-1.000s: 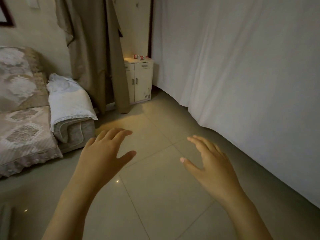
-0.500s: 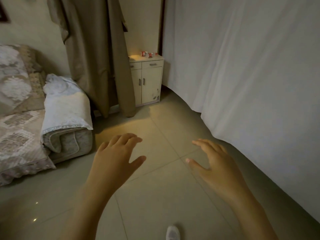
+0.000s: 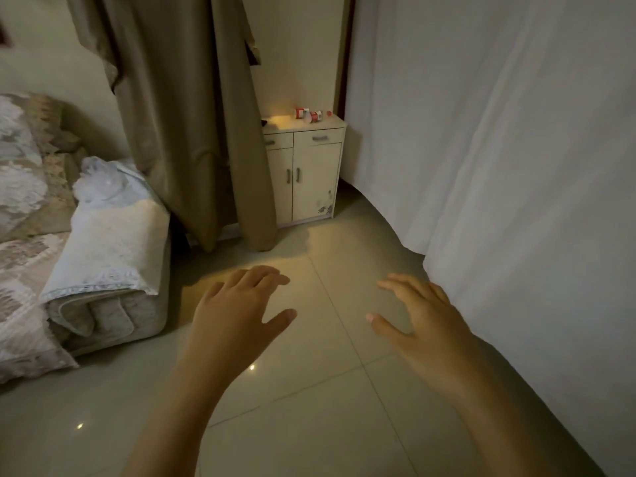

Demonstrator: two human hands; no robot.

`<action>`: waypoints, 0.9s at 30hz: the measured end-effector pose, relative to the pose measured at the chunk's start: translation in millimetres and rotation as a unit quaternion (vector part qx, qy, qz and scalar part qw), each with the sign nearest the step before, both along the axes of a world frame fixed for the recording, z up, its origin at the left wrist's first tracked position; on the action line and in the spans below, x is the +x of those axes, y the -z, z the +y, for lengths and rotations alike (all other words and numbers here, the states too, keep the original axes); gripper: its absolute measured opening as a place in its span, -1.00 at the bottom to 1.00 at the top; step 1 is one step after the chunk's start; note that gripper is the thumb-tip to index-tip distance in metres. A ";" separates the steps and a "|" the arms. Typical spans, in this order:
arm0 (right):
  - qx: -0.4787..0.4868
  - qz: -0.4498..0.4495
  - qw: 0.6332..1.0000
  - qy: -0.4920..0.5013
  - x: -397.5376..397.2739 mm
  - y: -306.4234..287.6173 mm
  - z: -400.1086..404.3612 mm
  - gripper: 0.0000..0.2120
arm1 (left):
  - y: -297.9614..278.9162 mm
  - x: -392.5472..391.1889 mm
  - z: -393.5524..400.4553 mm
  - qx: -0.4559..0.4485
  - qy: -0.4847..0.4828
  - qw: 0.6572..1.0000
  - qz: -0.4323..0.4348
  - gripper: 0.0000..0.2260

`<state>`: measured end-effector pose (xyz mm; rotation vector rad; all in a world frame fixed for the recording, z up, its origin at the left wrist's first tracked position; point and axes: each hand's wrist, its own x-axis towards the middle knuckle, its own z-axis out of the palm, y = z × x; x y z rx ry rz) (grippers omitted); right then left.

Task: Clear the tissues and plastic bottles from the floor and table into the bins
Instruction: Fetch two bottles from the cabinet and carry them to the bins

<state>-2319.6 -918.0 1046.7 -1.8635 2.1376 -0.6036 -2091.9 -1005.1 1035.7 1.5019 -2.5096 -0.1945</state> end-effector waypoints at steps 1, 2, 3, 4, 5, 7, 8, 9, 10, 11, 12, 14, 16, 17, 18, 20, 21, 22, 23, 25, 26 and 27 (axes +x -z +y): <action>0.003 0.004 1.000 -0.007 -9.6 1.8 -18.2 -0.55 | 2.0 -7.8 -15.9 0.001 -0.007 1.000 0.000 -0.55; 0.001 0.006 1.000 -0.012 -19.1 3.8 -37.3 -0.55 | 4.2 -16.1 -32.8 0.001 -0.012 1.000 0.001 -0.55; -0.003 0.007 1.000 -0.015 -27.8 6.1 -56.6 -0.56 | 6.4 -24.9 -50.6 0.001 -0.015 1.000 0.002 -0.55; -0.007 0.007 1.000 -0.017 -36.1 8.1 -76.6 -0.56 | 8.7 -34.3 -70.1 0.003 -0.018 1.000 0.004 -0.55; -0.010 0.005 1.000 -0.022 -44.3 10.8 -97.3 -0.55 | 10.3 -44.4 -90.7 0.003 -0.020 1.000 0.006 -0.56; -0.017 -0.007 0.999 -0.031 -59.8 12.6 -137.5 -0.55 | 11.5 -64.6 -134.2 0.003 -0.020 1.000 0.015 -0.56; -0.020 -0.010 0.999 -0.037 -68.4 12.9 -157.6 -0.56 | 11.3 -75.0 -156.3 0.007 -0.017 1.000 0.020 -0.56; -0.022 -0.007 0.999 -0.043 -77.2 12.6 -178.0 -0.55 | 10.8 -85.3 -178.3 0.010 -0.015 1.000 0.022 -0.56; -0.019 -0.002 0.999 -0.050 -85.9 11.7 -198.2 -0.54 | 10.2 -95.4 -200.2 0.011 -0.013 1.000 0.019 -0.55; -0.015 0.003 0.998 -0.054 -94.4 10.2 -218.7 -0.52 | 9.2 -105.7 -222.5 0.010 -0.011 1.000 0.017 -0.55; -0.011 0.007 0.998 -0.056 -102.7 8.2 -239.0 -0.53 | 8.3 -115.4 -244.2 0.008 -0.010 1.000 0.014 -0.55; -0.003 0.009 0.998 -0.061 -120.1 4.0 -277.4 -0.55 | 7.0 -134.5 -285.1 0.005 -0.007 1.000 0.011 -0.54; -0.001 -0.002 0.998 -0.062 -137.8 0.6 -313.1 -0.56 | 4.9 -153.2 -322.5 0.004 0.001 1.000 0.007 -0.55; -0.002 -0.010 0.998 -0.060 -146.1 -0.8 -330.1 -0.56 | 3.7 -162.1 -339.4 0.007 0.007 1.000 0.007 -0.55; -0.004 -0.016 0.998 -0.058 -154.4 -1.6 -347.4 -0.56 | 2.9 -170.7 -355.5 0.011 0.012 1.000 0.005 -0.55; -0.004 -0.021 0.998 -0.057 -170.3 -0.8 -382.7 -0.56 | 4.3 -185.2 -386.1 0.018 0.016 1.000 -0.005 -0.56; -0.003 -0.022 0.998 -0.058 -178.0 0.5 -401.5 -0.55 | 6.5 -191.1 -401.4 0.020 0.014 1.000 -0.011 -0.56; -0.004 -0.022 0.998 -0.062 -185.5 2.3 -421.1 -0.55 | 9.5 -195.9 -417.1 0.022 0.010 1.000 -0.013 -0.56; -0.004 -0.024 0.997 -0.069 -193.0 4.8 -441.2 -0.55 | 12.6 -200.9 -433.1 0.022 0.002 1.000 -0.013 -0.56; -0.006 -0.024 0.996 -0.086 -207.8 10.6 -482.9 -0.55 | 18.7 -210.6 -465.5 0.021 -0.017 1.000 -0.012 -0.57; -0.006 -0.023 0.995 -0.092 -215.9 14.2 -503.8 -0.55 | 21.6 -216.2 -481.8 0.021 -0.025 0.999 -0.014 -0.57; -0.006 -0.023 0.995 -0.098 -224.2 18.3 -524.9 -0.55 | 25.1 -222.2 -498.7 0.021 -0.032 0.999 -0.017 -0.56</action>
